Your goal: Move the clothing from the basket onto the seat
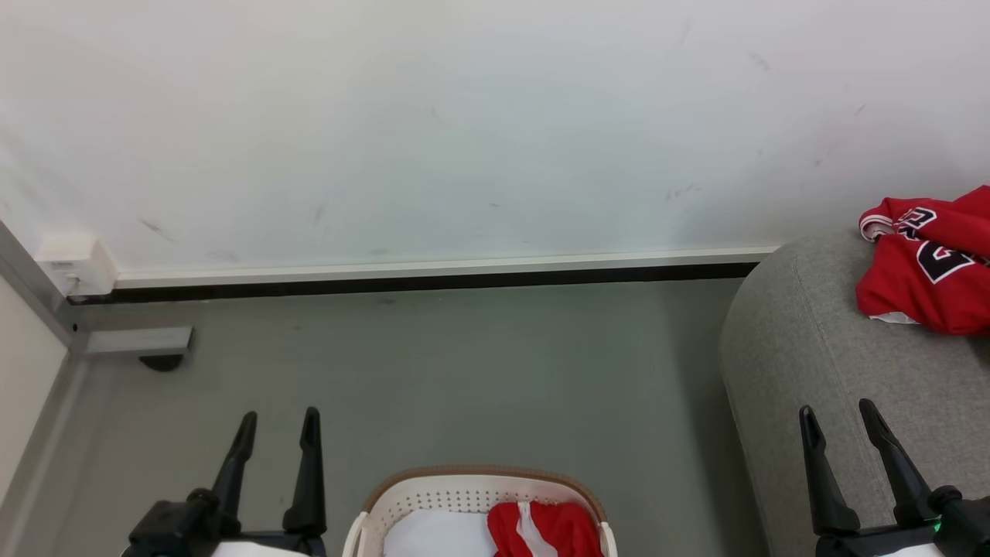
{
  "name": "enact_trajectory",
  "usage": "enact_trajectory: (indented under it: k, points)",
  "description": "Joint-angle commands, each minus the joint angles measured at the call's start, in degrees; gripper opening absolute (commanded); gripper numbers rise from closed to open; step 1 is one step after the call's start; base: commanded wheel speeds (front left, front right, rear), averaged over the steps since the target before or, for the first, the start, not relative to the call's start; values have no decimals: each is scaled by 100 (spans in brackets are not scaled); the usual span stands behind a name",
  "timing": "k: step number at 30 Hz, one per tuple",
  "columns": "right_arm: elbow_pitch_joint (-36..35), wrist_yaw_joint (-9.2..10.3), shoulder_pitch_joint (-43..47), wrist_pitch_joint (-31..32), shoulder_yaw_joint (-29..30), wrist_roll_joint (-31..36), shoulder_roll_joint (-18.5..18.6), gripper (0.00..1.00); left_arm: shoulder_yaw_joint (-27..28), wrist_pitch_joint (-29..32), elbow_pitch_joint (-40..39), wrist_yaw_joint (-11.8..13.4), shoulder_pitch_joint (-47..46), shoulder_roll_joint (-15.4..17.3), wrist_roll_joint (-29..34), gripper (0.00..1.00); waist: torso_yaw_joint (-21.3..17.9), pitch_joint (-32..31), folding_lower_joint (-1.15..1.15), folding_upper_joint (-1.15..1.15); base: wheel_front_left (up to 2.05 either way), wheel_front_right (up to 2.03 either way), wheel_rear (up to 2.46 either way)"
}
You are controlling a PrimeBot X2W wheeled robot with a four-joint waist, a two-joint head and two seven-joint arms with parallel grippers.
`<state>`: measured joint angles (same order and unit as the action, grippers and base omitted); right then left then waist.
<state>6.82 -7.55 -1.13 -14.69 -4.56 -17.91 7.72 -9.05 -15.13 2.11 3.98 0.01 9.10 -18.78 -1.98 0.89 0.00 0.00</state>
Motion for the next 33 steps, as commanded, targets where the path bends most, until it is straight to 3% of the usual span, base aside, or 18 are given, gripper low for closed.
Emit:
enact_trajectory:
  k: [1,20,33]
  points:
    - [7,12,-65,-19,25,-1,27,100,38,-3,30,-35,64,-17,59,100,2,1,0,0,0,0,0]
    - [-4,13,-157,-11,104,-123,119,100,364,-3,215,-536,-102,-403,493,100,-160,284,0,0,0,0,0]
    - [6,13,-745,-46,188,-156,261,100,-31,44,1107,-858,-918,-374,719,100,-750,1261,0,0,0,0,0]
